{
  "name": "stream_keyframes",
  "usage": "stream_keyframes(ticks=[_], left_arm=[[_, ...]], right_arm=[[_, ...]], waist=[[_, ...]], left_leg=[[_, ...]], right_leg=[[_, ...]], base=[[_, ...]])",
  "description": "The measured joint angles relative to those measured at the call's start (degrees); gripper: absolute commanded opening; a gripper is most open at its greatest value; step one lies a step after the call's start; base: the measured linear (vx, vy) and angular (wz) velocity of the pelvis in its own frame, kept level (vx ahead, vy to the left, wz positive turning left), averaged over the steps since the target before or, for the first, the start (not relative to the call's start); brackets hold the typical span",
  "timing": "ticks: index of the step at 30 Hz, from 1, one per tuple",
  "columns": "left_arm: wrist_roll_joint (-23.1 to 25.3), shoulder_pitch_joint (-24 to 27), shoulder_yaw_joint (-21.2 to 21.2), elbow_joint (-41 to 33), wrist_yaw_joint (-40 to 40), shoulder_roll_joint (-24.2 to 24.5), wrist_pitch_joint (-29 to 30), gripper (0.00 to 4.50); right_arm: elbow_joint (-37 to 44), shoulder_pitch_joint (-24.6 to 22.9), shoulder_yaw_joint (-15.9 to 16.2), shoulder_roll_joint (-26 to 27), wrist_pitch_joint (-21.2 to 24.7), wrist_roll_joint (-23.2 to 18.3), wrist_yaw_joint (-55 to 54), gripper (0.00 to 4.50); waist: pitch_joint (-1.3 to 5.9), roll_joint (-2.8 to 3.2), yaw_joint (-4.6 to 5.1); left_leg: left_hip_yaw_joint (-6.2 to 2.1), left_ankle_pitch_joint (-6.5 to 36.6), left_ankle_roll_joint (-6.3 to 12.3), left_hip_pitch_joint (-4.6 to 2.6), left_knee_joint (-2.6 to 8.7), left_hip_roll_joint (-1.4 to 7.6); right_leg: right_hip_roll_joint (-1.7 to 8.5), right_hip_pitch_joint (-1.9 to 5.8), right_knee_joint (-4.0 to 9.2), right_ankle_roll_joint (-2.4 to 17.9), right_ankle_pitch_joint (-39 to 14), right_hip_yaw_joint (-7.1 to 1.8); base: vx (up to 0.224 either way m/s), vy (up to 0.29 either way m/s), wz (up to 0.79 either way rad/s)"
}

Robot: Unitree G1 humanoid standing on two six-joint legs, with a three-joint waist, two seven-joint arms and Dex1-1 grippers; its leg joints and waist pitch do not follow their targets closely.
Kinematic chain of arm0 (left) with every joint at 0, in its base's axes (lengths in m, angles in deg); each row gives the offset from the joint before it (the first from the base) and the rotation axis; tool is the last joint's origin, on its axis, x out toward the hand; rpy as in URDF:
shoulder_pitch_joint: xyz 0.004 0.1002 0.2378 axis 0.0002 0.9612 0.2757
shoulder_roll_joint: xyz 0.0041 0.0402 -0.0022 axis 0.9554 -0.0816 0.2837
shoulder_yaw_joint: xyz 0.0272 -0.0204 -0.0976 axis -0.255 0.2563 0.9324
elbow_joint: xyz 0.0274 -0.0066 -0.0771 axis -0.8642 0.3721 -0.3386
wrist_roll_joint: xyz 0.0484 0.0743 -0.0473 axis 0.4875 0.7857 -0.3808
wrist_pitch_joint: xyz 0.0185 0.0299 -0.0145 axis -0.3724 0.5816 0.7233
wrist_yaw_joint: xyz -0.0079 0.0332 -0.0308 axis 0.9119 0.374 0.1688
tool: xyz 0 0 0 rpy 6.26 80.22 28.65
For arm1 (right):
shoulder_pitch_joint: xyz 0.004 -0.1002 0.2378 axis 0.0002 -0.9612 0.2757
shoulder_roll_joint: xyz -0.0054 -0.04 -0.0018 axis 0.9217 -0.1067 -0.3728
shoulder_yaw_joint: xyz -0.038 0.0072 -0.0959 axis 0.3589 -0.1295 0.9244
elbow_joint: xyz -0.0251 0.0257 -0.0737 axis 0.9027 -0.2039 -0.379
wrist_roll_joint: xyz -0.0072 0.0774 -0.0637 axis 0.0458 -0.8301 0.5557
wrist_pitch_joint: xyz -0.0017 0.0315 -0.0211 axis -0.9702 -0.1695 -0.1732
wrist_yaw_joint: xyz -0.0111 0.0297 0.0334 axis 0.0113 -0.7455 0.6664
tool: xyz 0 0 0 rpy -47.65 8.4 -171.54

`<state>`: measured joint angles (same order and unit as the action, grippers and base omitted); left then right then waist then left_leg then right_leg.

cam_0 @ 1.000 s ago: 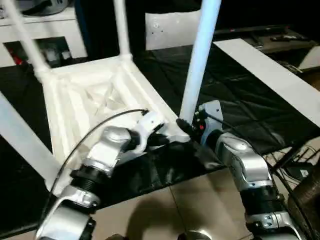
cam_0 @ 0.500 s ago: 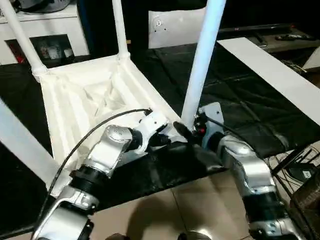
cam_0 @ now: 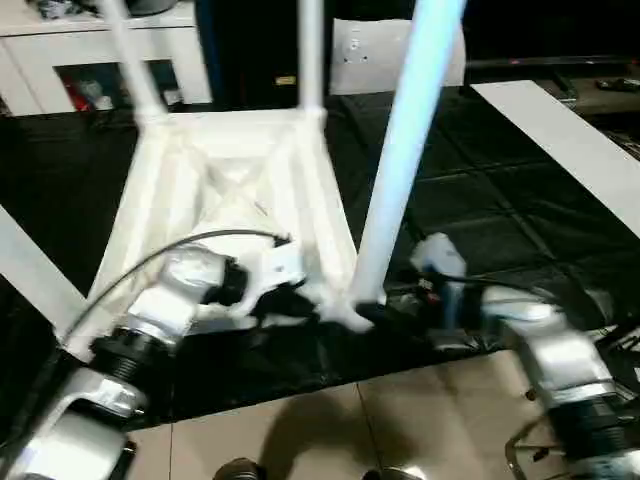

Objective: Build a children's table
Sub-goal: Rotate leg to tighten

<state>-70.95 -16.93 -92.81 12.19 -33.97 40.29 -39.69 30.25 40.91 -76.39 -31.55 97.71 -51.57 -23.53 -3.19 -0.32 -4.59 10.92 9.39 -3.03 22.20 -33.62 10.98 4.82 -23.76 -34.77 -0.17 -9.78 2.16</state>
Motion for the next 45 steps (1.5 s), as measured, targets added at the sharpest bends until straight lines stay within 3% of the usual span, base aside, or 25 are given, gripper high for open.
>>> stream_keyframes(ticks=[3, 7, 13, 15, 17, 36, 41, 45], left_arm=[[0.0, -1.3, -1.6, 0.8, -3.8, 0.7, -1.8, 0.00], [0.0, -2.2, -2.9, 1.9, -6.2, 0.9, -3.7, 0.00], [0.6, -4.3, -4.3, 4.6, -8.8, 1.0, -7.0, 0.00], [0.6, -4.4, -4.4, 4.7, -9.1, 1.0, -7.4, 0.00], [0.6, -4.4, -4.6, 4.7, -9.6, 0.9, -7.9, 0.00], [0.6, -4.8, -4.6, 5.9, -10.9, 1.6, -9.4, 0.00], [0.7, -4.8, -4.4, 6.4, -11.1, 1.8, -9.4, 0.00], [1.0, -4.8, -4.2, 6.4, -10.9, 1.8, -9.4, 0.00]], right_arm=[[-0.2, 0.1, 0.8, -1.2, -0.5, -1.7, 5.0, 3.90], [-0.3, 0.3, 1.7, -2.4, -0.4, -3.0, 9.6, 3.90], [-1.3, 2.2, 3.2, -3.0, -0.1, -4.3, 14.5, 3.22], [-1.4, 2.2, 3.5, -3.0, 0.2, -4.7, 15.1, 3.22], [-1.6, 2.2, 3.8, -3.0, 0.5, -5.1, 16.1, 2.88], [-2.5, 2.4, 4.4, -1.4, 0.9, -5.5, 16.8, 1.61], [-2.5, 2.4, 4.4, -1.1, 0.9, -5.0, 16.0, 1.53], [-2.5, 2.4, 4.4, -0.4, 2.8, -5.2, 15.3, 1.92]], waist=[[0.00, 0.00, -0.68], [0.00, -0.01, -0.86], [0.00, -0.01, -1.04], [0.00, -0.01, -1.07], [0.00, -0.01, -1.09], [0.01, -0.03, -1.03], [0.02, -0.03, -0.60], [0.02, -0.03, -0.51]], left_leg=[[0.13, 0.0, 0.01, -0.06, -0.02, 0.01], [0.38, 0.0, 0.03, -0.06, -0.10, 0.00], [0.39, 0.0, 0.04, -0.09, -0.19, 0.01], [0.39, 0.0, 0.04, -0.09, -0.20, 0.02], [0.39, 0.0, 0.04, -0.08, -0.20, 0.01], [0.39, 0.0, 0.04, -0.21, -0.20, 0.03], [0.39, 0.0, 0.04, -0.28, -0.20, 0.04], [0.38, 0.0, 0.03, -0.31, -0.21, 0.04]], right_leg=[[0.13, 0.07, -0.05, 0.0, 0.0, 0.08], [0.32, 0.13, -0.10, 0.0, 0.0, 0.12], [0.38, 0.20, -0.18, 0.0, 0.0, 0.21], [0.38, 0.20, -0.18, 0.0, 0.0, 0.21], [0.39, 0.21, -0.18, 0.0, 0.0, 0.21], [0.39, 0.29, -0.21, 0.0, 0.0, 0.25], [0.38, 0.32, -0.24, 0.0, 0.0, 0.26], [0.38, 0.32, -0.26, -0.1, 0.0, 0.27]], base=[[0.000, 0.000, 0.00], [0.000, 0.000, 0.00], [0.000, 0.000, 0.00], [0.000, 0.000, 0.00], [0.000, 0.000, 0.00], [0.000, 0.000, 0.00], [0.000, 0.000, 0.00], [0.000, 0.000, 0.00]])
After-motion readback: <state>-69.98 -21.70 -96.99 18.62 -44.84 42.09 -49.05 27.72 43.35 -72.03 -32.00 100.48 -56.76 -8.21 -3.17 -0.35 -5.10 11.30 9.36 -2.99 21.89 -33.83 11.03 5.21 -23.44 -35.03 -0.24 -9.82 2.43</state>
